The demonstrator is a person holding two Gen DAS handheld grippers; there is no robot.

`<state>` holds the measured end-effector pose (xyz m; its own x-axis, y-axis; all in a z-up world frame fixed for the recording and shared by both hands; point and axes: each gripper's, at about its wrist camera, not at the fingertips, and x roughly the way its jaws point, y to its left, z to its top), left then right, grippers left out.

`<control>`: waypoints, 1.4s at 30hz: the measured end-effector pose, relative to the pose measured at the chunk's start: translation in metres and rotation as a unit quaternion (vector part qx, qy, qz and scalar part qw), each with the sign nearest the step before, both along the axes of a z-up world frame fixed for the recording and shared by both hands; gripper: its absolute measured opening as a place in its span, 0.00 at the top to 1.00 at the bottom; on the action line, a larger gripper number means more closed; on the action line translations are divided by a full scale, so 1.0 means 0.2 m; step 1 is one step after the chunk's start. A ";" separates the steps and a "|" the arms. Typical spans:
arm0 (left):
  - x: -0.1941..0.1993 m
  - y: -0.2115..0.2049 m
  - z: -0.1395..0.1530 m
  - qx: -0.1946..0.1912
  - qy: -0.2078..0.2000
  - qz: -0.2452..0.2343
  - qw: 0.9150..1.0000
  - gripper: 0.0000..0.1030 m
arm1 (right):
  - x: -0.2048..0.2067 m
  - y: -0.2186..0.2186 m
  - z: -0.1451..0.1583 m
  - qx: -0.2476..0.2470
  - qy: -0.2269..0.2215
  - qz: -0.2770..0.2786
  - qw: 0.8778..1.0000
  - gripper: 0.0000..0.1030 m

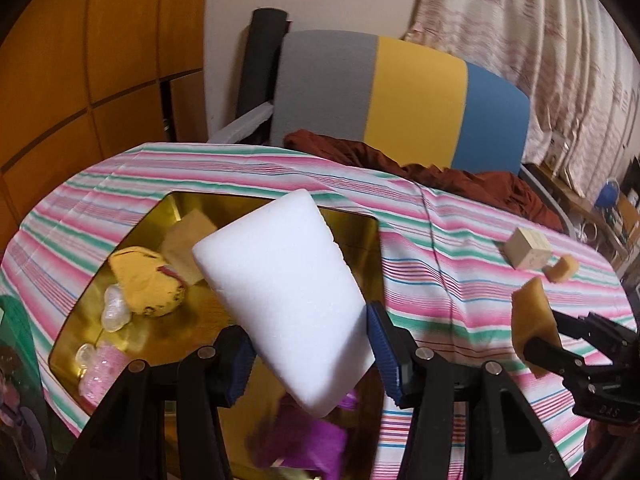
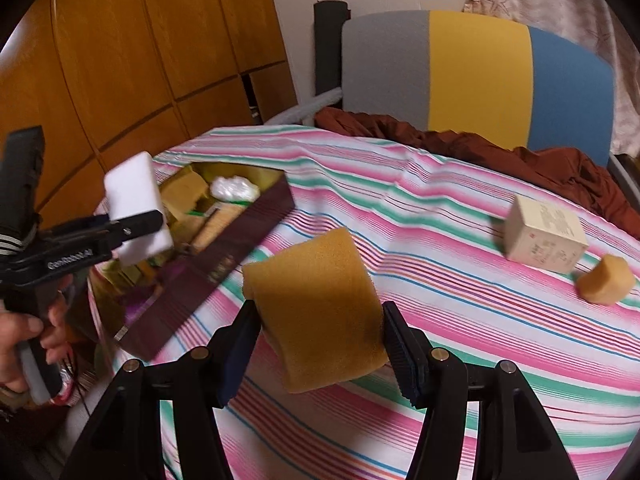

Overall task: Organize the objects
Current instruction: 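Carry the white block to the tray with left while right carries the tan sponge, then open both grippers over the gold tray to drop the white block and sponge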

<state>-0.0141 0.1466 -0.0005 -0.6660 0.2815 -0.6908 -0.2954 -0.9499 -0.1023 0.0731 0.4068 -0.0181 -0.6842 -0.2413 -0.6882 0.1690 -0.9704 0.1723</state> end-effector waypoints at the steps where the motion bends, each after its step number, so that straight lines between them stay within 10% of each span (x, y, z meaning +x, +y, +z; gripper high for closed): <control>1: -0.01 -0.04 0.00 0.007 -0.004 0.006 1.000 0.49 | 0.00 -0.03 0.01 -0.003 0.002 0.002 1.000 0.40; 12: -0.19 -0.42 -0.09 0.066 -0.075 0.048 0.994 0.48 | -0.01 -0.32 0.10 -0.024 0.027 0.015 0.999 0.40; 23: -0.29 -0.52 -0.22 0.097 -0.140 0.067 0.983 0.39 | -0.10 -0.64 0.11 0.056 0.005 0.006 0.998 0.40; 42: -0.10 -0.63 -0.16 0.113 -0.081 0.093 0.986 0.28 | -0.15 -0.81 0.10 0.083 0.006 0.012 0.996 0.40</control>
<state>-0.0345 0.0208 -0.0327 -0.6066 0.3245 -0.7258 -0.0811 -0.9334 -0.3495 0.0437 0.2457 0.0027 -0.6878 -0.1411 -0.7120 0.1936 -0.9810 0.0073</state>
